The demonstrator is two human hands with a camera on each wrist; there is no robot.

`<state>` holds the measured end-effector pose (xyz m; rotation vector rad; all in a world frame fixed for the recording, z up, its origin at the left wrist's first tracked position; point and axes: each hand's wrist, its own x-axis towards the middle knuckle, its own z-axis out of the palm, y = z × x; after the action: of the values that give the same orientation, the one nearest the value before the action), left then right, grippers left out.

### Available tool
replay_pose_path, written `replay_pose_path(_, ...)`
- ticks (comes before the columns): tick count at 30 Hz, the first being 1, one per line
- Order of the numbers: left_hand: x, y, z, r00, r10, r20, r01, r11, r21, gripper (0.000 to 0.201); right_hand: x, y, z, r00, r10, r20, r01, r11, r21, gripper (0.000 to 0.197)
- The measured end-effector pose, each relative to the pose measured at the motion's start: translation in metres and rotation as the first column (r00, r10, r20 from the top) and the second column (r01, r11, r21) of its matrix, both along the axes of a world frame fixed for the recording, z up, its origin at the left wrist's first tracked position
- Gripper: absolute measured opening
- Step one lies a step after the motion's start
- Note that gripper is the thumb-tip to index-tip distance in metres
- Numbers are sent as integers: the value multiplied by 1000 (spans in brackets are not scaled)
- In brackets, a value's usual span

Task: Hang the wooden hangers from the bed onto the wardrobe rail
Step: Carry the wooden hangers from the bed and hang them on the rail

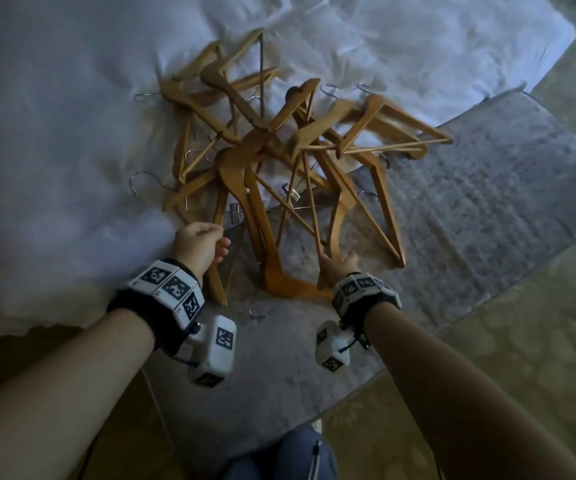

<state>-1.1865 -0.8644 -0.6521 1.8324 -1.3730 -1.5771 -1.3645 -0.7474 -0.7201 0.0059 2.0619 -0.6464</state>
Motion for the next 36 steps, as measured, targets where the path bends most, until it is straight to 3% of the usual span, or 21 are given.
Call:
replay_pose_path(5, 5, -6, -6, 999, -33, 17, 32, 999, 4, 9, 9, -6, -3, 997, 43, 59, -44, 999, 3, 58)
replay_pose_path(10, -1, -10, 24, 998, -60, 5, 60, 998, 1, 9, 6, -13, 59, 993, 3, 116, 10, 994, -111, 57)
replay_pose_path(12, -11, -10, 45, 996, -89, -14, 89, 996, -15, 10, 3, -16, 95, 984, -3, 177, 27, 991, -135, 41)
replay_pose_path(14, -22, -8, 70, 992, -123, -42, 121, 992, -33, 17, -2, -17, 129, 976, -8, 217, 37, 990, -134, 11)
replay_pose_path(18, -40, -3, 118, 967, -235, -101, 232, 972, -40, 12, -12, -12, 181, 955, -22, 295, 72, 985, -158, 18)
replay_pose_path(22, -47, 3, 153, 930, -339, -142, 334, 941, -55, 19, -16, -2, 214, 909, -121, 400, 216, 955, -202, 19)
replay_pose_path(25, -45, 8, 170, 904, -398, -156, 395, 917, -53, 18, -7, 1, 237, 863, -73, 499, 228, 939, -256, 21)
replay_pose_path(30, -29, 17, 169, 898, -413, -154, 411, 911, -45, 15, 14, 12, 243, 773, -19, 634, 264, 919, -294, 25)
replay_pose_path(36, 2, 37, 116, 922, -382, -58, 385, 921, 54, 14, 39, 39, 217, 735, 18, 678, 244, 926, -289, 18)
